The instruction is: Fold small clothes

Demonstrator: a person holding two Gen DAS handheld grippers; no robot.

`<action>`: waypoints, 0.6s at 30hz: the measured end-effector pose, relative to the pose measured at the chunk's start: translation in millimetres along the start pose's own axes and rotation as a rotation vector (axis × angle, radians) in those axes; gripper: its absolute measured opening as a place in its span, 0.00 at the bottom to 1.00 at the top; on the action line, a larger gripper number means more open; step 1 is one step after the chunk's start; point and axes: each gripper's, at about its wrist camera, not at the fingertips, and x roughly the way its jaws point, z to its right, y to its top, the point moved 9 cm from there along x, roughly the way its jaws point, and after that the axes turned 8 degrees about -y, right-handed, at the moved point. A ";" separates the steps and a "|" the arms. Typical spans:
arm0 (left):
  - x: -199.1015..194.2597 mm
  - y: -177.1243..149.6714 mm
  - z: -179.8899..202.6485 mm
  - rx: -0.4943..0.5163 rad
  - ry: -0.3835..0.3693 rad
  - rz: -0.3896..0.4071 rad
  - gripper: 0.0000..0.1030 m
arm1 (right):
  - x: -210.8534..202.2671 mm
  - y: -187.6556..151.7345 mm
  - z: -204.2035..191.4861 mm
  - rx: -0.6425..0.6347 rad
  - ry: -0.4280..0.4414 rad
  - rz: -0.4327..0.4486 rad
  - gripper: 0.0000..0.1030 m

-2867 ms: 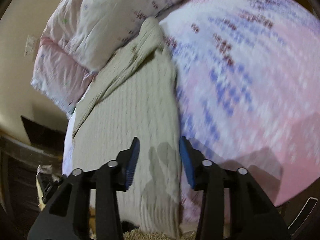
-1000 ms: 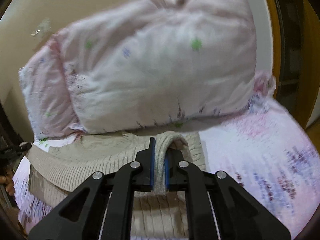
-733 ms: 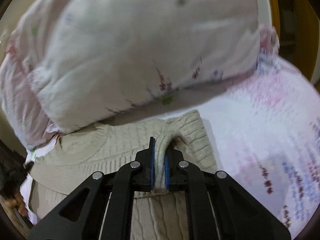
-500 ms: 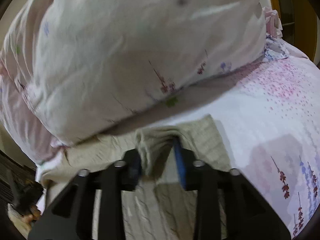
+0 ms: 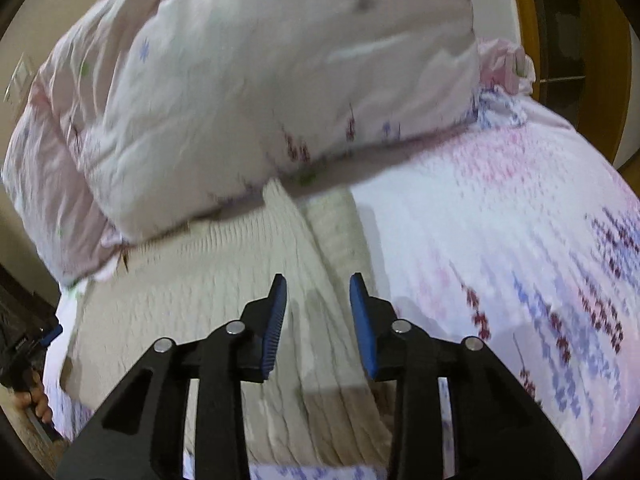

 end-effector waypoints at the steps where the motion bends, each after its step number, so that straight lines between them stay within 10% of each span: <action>1: -0.5 -6.4 -3.0 0.004 0.012 -0.012 0.51 | 0.9 -5.2 -0.2 -0.007 0.001 -0.010 0.29; 7: 4.2 -30.8 -14.0 -0.002 0.051 -0.068 0.40 | 11.3 -16.3 -3.7 -0.066 -0.049 -0.041 0.15; 12: 8.2 -38.7 -13.3 -0.010 0.032 -0.094 0.09 | -5.9 -12.5 -4.3 -0.058 -0.032 0.007 0.08; 18: 1.6 -46.2 -13.2 -0.017 -0.005 -0.099 0.06 | -17.0 -21.2 4.4 -0.039 -0.064 0.006 0.08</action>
